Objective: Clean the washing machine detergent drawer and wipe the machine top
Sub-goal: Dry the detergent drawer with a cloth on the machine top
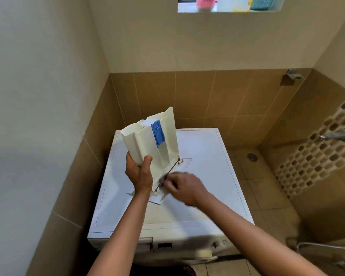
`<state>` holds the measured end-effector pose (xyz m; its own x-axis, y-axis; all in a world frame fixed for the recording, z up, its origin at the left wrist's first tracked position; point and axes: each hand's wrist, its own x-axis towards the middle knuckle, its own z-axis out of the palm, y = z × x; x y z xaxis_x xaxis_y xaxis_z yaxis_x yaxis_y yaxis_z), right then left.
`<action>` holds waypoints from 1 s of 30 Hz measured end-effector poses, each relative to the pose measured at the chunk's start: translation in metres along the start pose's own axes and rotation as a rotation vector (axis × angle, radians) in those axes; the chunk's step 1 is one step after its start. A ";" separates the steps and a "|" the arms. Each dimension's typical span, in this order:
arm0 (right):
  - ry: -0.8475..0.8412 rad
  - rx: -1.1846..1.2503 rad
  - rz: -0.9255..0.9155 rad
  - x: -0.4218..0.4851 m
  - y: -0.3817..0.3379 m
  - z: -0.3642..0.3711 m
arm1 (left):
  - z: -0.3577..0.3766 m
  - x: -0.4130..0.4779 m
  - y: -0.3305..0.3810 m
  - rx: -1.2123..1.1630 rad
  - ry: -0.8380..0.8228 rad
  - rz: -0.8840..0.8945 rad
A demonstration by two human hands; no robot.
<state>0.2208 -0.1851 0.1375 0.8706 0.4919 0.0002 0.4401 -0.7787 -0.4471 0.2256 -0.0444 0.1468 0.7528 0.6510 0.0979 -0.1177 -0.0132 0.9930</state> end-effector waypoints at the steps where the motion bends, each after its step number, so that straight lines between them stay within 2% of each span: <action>1: -0.001 0.035 -0.067 -0.010 -0.009 0.003 | 0.000 0.001 0.000 -0.006 0.011 -0.006; 4: 0.000 0.038 -0.120 -0.017 -0.007 0.003 | -0.001 0.000 -0.004 -0.029 -0.007 -0.035; 10: 0.026 -0.116 0.075 0.008 0.046 -0.020 | -0.012 0.005 -0.012 -0.075 -0.092 -0.153; 13: 0.057 -0.147 0.137 0.002 0.042 -0.014 | -0.011 0.002 -0.014 -0.089 -0.101 -0.161; 15: 0.079 -0.063 0.120 -0.009 0.018 -0.003 | -0.007 -0.003 -0.014 -0.099 -0.070 -0.162; 19: 0.057 0.032 -0.070 -0.033 -0.030 0.014 | -0.002 -0.004 -0.014 -0.155 0.003 -0.150; 23: -0.030 0.233 -0.026 -0.036 -0.023 0.001 | -0.005 -0.001 -0.019 -0.170 -0.060 -0.192; 25: -0.046 0.477 0.112 -0.032 -0.020 -0.014 | -0.008 0.003 -0.021 -0.243 -0.162 -0.291; 28: 0.175 0.838 0.268 -0.019 -0.024 -0.034 | -0.010 0.008 -0.020 -0.373 -0.292 -0.416; 30: 0.249 0.797 0.191 -0.009 -0.028 -0.037 | -0.010 0.009 -0.016 -0.395 -0.349 -0.428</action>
<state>0.2093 -0.1819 0.1829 0.9781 0.2076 0.0152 0.0758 -0.2873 -0.9548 0.2273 -0.0307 0.1311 0.9430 0.2527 -0.2166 0.0593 0.5128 0.8565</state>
